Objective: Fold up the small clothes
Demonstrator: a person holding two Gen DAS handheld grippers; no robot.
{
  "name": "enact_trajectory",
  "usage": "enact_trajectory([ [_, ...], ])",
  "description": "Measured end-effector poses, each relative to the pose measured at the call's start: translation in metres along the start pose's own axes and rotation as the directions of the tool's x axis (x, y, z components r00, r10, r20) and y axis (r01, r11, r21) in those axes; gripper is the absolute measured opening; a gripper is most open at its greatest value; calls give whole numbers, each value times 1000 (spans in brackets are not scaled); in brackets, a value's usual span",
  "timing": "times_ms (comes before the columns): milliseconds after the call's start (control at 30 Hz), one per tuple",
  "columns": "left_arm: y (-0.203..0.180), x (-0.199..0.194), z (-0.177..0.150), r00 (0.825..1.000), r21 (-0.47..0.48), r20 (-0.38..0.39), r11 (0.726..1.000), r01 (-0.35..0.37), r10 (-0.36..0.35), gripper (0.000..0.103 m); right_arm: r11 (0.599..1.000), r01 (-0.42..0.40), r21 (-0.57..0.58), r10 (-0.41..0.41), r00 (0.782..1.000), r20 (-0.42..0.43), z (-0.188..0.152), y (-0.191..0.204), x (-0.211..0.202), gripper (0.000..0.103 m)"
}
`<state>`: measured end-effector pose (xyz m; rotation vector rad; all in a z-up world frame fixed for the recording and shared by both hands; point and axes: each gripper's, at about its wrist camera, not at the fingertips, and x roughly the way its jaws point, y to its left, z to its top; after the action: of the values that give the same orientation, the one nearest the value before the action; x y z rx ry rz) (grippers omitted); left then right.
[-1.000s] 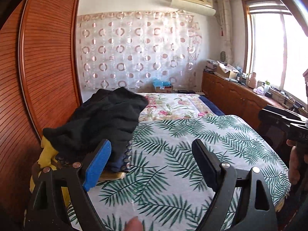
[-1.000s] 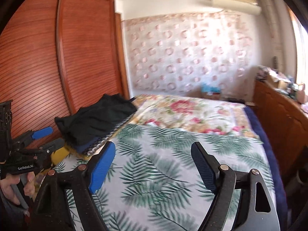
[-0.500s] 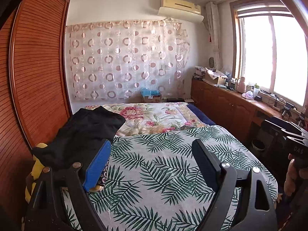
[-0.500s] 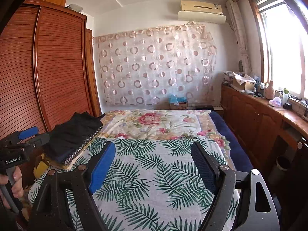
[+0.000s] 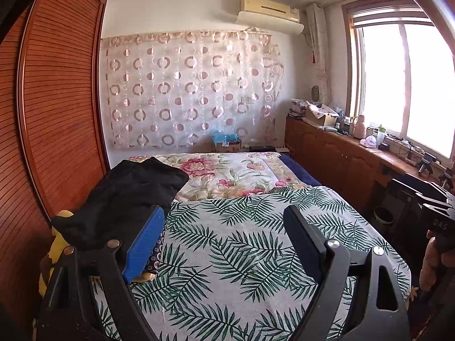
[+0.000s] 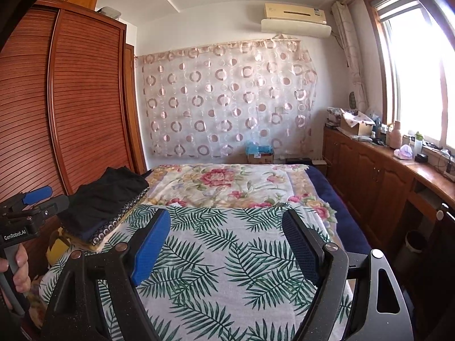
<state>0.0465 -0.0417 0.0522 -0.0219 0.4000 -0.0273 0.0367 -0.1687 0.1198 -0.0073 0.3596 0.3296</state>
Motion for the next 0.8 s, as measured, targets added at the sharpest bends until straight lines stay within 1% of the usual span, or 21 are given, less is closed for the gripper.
enact_trajectory([
  [800,1,-9,2,1000,4,14,1000,-21,21,86,1000,1,1,-1,1000,4,1,-10,-3,82],
])
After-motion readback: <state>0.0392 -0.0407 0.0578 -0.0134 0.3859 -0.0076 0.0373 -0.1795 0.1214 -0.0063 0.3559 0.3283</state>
